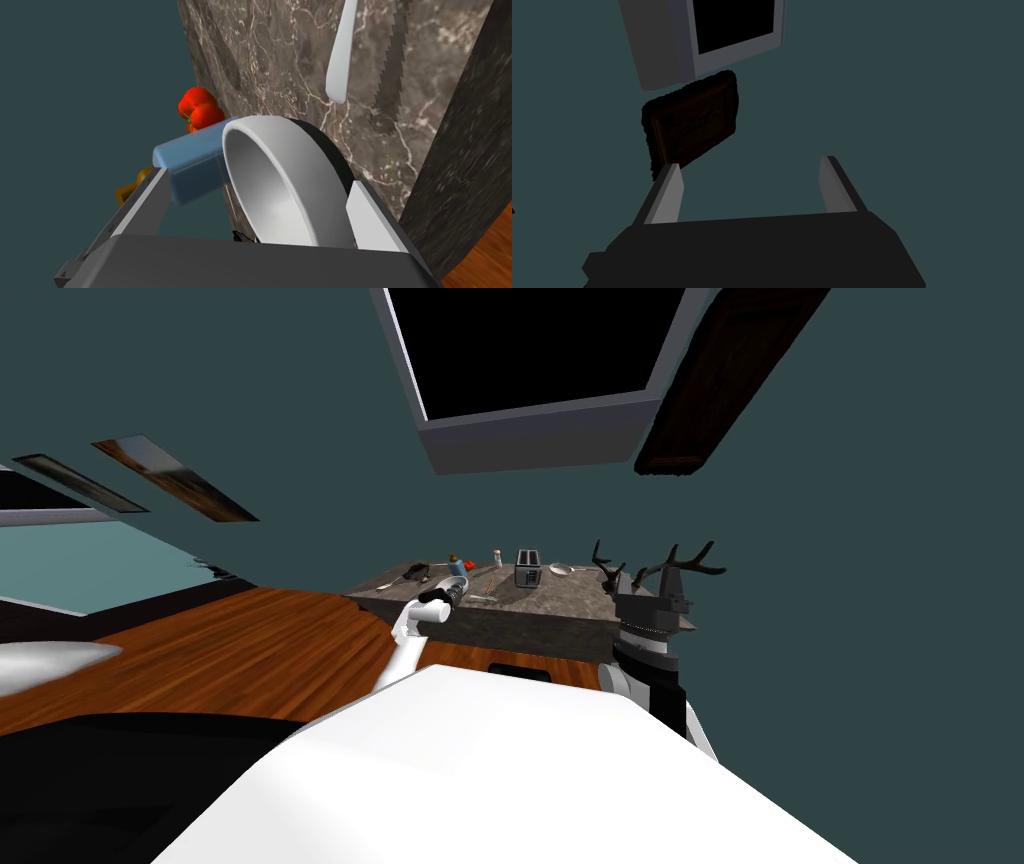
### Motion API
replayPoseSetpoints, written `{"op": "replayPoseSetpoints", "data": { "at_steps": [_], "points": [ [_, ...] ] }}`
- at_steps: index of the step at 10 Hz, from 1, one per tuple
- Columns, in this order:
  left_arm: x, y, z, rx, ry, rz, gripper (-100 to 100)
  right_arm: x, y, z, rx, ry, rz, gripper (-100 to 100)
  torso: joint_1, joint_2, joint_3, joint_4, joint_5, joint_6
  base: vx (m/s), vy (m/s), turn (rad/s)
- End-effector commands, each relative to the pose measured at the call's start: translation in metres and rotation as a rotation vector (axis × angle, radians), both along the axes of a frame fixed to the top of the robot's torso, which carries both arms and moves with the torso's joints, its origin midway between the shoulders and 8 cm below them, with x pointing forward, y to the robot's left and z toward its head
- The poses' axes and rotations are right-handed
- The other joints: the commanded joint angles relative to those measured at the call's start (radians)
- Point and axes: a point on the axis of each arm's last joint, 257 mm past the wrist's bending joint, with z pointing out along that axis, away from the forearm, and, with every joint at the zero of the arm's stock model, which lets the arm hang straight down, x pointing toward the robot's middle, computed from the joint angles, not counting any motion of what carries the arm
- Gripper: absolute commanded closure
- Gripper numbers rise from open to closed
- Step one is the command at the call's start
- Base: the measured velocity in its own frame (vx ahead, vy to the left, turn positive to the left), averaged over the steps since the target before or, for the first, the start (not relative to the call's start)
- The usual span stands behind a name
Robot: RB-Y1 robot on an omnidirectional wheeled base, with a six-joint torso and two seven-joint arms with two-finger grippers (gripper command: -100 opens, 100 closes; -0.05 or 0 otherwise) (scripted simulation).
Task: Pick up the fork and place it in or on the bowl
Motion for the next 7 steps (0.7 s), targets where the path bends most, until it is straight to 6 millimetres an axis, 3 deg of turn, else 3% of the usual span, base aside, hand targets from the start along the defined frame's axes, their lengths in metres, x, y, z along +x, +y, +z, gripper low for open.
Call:
{"op": "replayPoseSetpoints", "data": {
  "at_steps": [1,7],
  "points": [
    [-0.005,0.003,-0.009,-0.004,0.047,0.012,-100,0.0,0.0,0.0,0.0,0.0,0.0,0,0.0,0.0,0.0,0.0,0.0,0.0,0.029,-0.014,-0.047],
    [-0.021,0.022,-0.034,-0.018,0.188,0.063,-100,0.0,0.0,0.0,0.0,0.0,0.0,0,0.0,0.0,0.0,0.0,0.0,-0.001,0.029,-0.019,-0.067]
  ]
}}
